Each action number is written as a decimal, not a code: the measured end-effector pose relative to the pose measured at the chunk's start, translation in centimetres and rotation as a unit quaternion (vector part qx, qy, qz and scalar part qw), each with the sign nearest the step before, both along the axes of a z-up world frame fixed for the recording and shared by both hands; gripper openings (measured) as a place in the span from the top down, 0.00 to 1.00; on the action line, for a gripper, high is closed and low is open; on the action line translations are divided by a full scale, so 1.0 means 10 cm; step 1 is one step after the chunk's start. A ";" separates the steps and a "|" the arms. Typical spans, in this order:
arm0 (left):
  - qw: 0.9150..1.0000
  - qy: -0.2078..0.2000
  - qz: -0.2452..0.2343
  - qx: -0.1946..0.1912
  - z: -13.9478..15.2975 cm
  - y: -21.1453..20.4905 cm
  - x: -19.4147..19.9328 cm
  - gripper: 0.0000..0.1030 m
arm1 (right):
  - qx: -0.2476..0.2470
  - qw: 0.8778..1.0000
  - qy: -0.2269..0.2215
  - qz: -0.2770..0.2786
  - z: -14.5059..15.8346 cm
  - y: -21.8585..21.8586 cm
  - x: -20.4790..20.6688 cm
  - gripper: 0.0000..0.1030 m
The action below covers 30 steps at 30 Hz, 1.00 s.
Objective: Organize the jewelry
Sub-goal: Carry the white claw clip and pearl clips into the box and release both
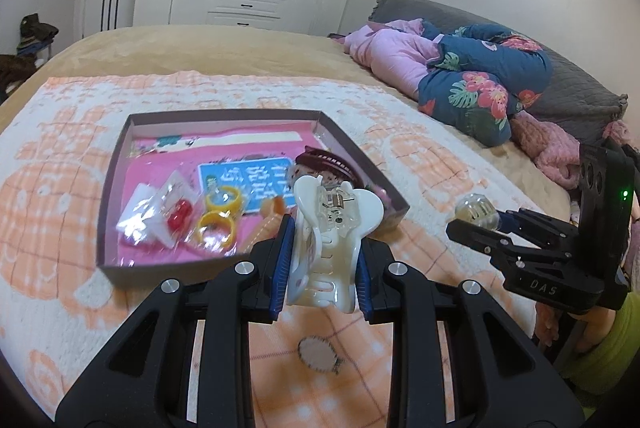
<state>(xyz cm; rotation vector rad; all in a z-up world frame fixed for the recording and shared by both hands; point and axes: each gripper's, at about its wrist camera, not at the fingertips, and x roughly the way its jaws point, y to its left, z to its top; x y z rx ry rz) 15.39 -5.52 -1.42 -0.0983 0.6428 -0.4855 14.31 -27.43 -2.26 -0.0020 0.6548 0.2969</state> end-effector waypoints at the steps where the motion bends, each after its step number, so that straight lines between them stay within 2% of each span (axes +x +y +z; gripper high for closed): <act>1: 1.000 -0.001 -0.001 0.000 0.01 -0.02 0.02 0.81 | 0.001 1.000 -0.003 -0.002 0.02 -0.01 0.03 0.56; 14: 1.000 0.007 -0.004 0.002 -0.02 -0.12 0.39 0.81 | -0.011 1.000 -0.014 0.001 0.09 0.11 0.40 0.56; 30: 0.999 0.038 0.025 0.007 -0.26 -0.02 0.87 0.81 | -0.033 0.999 0.008 0.016 -0.17 0.38 0.99 0.56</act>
